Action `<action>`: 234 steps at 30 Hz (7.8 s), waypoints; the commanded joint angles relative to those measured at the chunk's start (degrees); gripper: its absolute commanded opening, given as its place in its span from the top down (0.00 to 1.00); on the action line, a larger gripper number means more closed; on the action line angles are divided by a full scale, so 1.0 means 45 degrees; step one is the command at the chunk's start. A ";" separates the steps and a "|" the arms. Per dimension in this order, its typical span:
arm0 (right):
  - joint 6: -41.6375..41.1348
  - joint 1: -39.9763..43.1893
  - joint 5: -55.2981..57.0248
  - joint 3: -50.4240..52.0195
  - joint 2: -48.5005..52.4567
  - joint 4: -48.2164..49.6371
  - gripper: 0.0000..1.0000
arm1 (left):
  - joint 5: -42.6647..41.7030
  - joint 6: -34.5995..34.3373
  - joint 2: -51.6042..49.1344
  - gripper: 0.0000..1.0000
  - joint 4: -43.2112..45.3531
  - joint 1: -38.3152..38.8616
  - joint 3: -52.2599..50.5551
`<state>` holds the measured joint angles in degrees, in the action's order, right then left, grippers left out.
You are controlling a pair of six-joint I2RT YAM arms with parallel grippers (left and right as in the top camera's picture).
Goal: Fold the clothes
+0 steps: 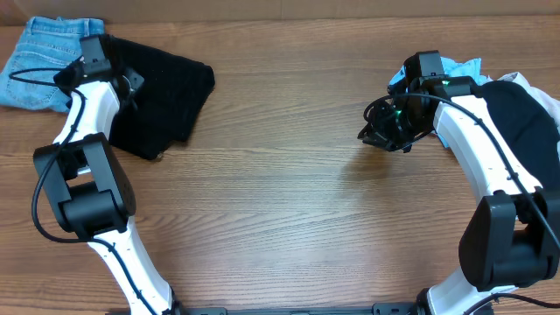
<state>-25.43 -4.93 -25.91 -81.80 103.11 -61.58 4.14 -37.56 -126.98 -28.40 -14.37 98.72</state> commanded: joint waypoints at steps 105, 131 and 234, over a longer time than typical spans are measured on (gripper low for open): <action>0.0758 -0.0559 0.0039 -0.0146 -0.0461 -0.0908 0.80 | -1.0516 -0.1797 0.0296 0.96 0.1933 0.1001 0.6980; 0.0758 -0.0559 0.0034 -0.0146 -0.0461 -0.1025 0.80 | -1.2594 0.1073 -0.2419 0.96 -0.0170 0.1175 0.9957; 0.0699 -0.0559 0.0029 -0.0146 -0.0461 -0.1117 0.80 | -0.1345 -0.1001 -0.6518 0.96 -0.5294 -0.3813 0.5795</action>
<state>-22.46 -7.27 -25.89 -81.80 103.00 -66.48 -12.86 -37.23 -145.58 -55.11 -24.51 129.40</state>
